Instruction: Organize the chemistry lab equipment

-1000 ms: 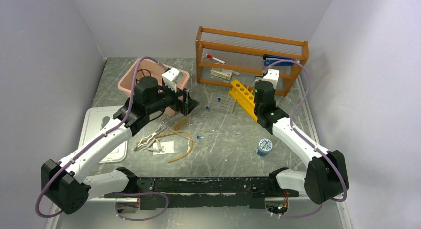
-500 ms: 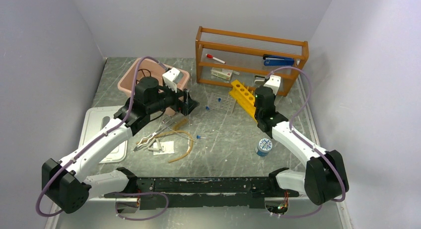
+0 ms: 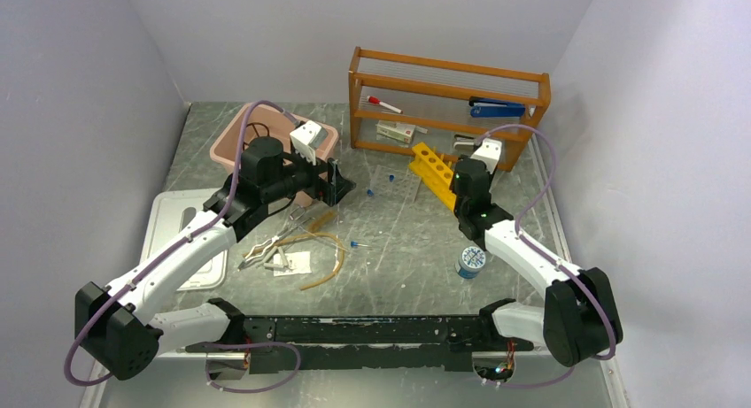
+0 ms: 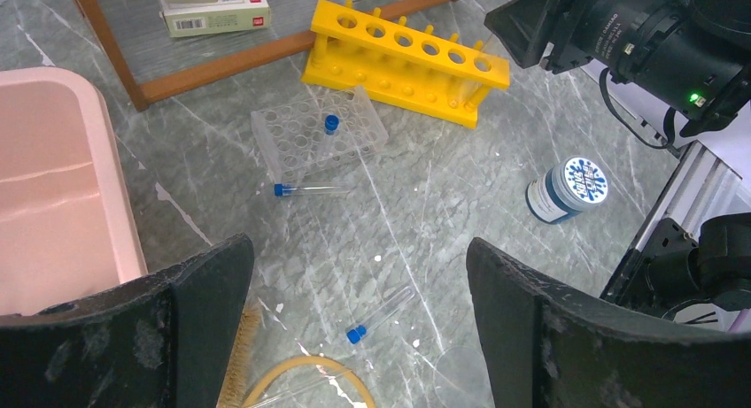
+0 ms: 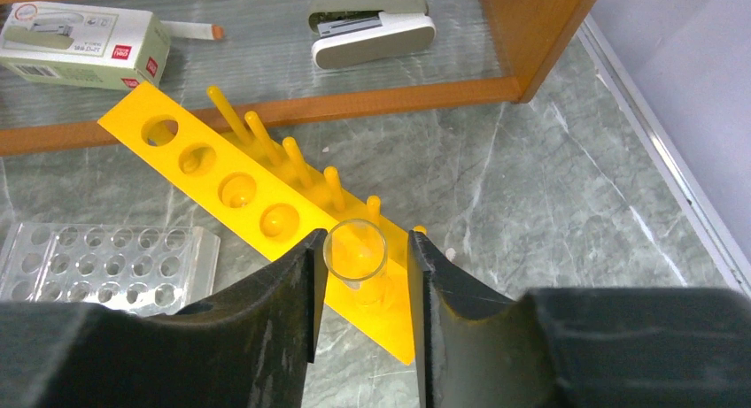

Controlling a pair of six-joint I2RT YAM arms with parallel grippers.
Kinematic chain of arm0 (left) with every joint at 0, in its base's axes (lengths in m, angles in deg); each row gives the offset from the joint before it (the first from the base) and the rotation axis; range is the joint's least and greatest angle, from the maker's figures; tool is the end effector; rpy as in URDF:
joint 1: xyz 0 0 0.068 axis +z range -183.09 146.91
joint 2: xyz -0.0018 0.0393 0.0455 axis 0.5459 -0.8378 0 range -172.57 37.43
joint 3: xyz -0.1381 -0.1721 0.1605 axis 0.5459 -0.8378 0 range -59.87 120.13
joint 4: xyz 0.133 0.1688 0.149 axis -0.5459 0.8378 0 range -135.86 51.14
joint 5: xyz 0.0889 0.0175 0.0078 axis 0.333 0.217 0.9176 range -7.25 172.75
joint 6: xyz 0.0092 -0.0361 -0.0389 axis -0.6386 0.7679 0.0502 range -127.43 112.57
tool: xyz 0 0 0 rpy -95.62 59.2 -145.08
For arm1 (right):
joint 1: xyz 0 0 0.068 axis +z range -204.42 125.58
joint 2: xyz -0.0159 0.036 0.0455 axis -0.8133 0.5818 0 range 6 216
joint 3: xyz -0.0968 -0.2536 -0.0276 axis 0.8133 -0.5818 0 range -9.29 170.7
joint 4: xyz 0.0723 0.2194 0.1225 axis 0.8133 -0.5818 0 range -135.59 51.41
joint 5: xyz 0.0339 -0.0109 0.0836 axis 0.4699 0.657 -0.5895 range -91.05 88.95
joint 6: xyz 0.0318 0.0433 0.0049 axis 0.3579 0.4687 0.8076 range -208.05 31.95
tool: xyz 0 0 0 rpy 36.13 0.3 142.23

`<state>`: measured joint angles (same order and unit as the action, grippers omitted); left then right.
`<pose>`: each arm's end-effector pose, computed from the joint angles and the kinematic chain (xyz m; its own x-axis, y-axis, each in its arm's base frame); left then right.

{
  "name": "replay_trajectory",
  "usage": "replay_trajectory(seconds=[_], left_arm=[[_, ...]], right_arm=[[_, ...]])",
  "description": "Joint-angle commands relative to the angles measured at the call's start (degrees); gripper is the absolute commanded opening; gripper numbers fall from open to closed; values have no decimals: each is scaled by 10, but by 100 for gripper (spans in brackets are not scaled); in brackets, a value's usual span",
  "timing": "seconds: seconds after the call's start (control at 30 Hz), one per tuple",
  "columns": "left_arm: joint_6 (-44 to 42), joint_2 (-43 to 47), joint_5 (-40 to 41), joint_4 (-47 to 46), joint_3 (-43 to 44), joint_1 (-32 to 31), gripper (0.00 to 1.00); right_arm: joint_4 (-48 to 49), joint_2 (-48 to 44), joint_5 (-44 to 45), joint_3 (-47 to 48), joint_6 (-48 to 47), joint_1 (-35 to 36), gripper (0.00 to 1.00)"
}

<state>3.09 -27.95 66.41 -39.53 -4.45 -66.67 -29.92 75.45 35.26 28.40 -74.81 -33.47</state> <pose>0.2157 -0.1552 0.3400 -0.3677 0.0339 -0.9293 0.7004 0.6675 -0.2528 0.2519 0.0738 0.2425 -0.3061 0.0805 -0.9486 0.2986 0.9543 -0.0154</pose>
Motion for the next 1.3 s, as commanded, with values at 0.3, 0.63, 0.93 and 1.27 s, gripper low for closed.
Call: replay_trajectory(seconds=[0.3, 0.63, 0.93, 1.27], left_arm=[[7, 6, 23, 9, 3, 1, 97], [21, 25, 90, 25, 0, 1, 97], [52, 70, 186, 4, -24, 1, 87], [86, 121, 324, -2, -40, 2, 97]], right_arm=[[-147, -63, 3, 117, 40, -6, 77], [-275, -53, -208, 224, -4, -2, 71], [-271, 46, -358, 222, -74, 145, 66], [-307, 247, -432, 278, -165, 236, 60]])
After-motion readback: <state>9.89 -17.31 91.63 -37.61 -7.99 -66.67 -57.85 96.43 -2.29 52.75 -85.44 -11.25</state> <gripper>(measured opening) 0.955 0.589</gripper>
